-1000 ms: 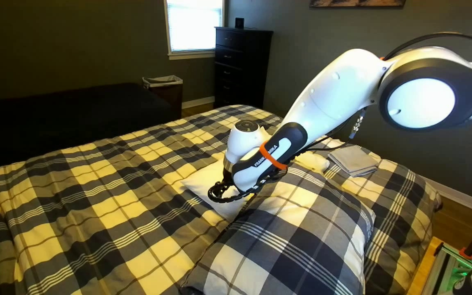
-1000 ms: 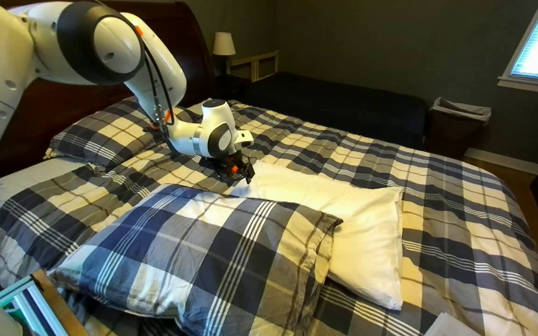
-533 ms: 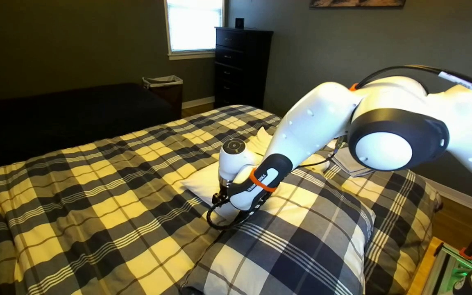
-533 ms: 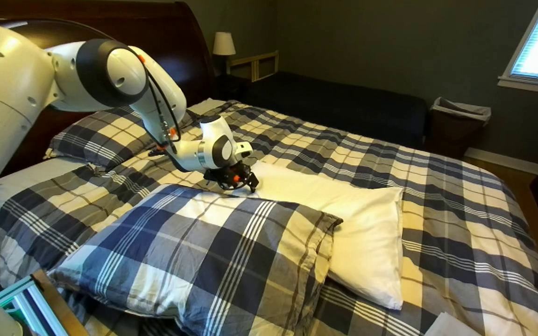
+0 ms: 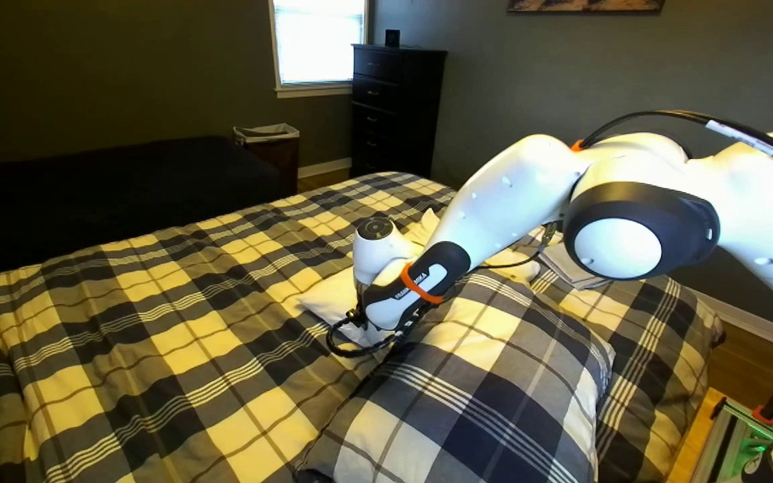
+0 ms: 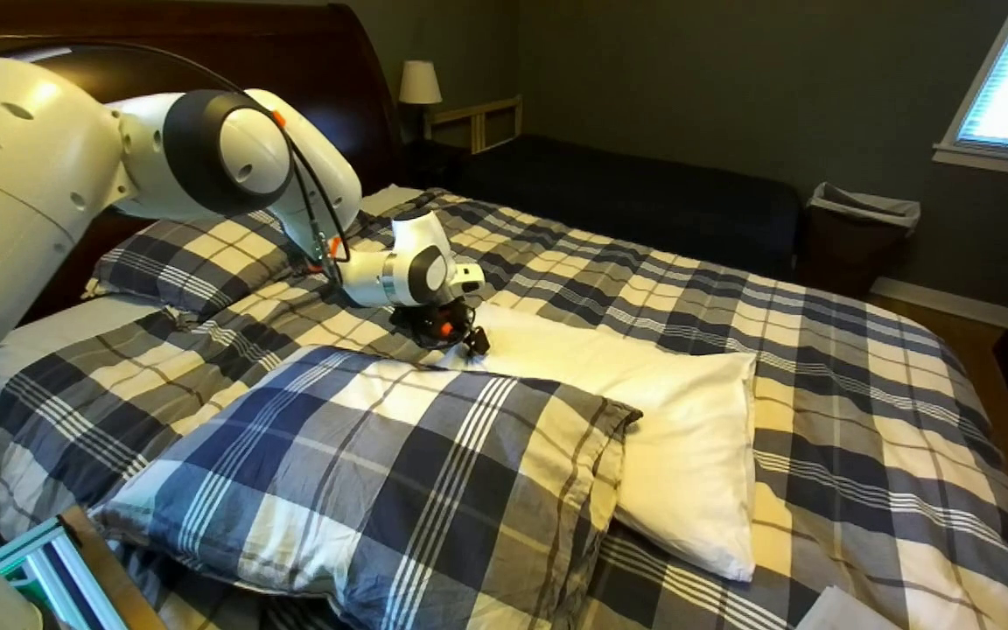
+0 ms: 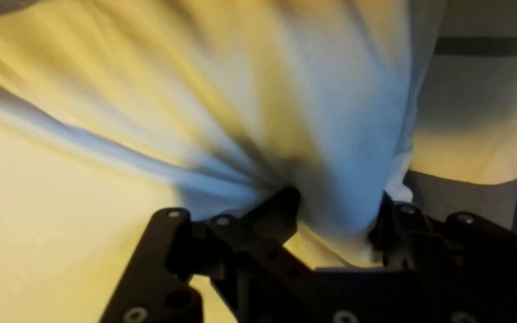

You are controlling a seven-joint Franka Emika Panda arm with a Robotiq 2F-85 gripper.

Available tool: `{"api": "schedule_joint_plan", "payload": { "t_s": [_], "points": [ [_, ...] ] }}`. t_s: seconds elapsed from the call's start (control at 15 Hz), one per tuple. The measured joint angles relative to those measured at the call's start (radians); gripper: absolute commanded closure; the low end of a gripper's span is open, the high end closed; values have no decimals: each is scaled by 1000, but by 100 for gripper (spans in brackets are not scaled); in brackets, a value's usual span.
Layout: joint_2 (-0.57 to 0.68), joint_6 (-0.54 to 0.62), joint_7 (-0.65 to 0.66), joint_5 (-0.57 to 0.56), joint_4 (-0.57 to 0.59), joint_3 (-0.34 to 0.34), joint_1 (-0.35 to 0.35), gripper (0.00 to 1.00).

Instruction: Move the top pillow forward, then put the white pillow on the checked pillow

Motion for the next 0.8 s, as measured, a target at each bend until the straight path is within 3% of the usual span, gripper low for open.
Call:
{"api": "schedule_joint_plan", "payload": {
  "t_s": [0.13,0.4,0.8],
  "points": [
    [-22,-30,-6,40,13,61,-62,100],
    [-81,-67,-36,130,16,166,-191,98],
    [-215,-67,-48,178,-7,196,-291,98]
  ]
}}
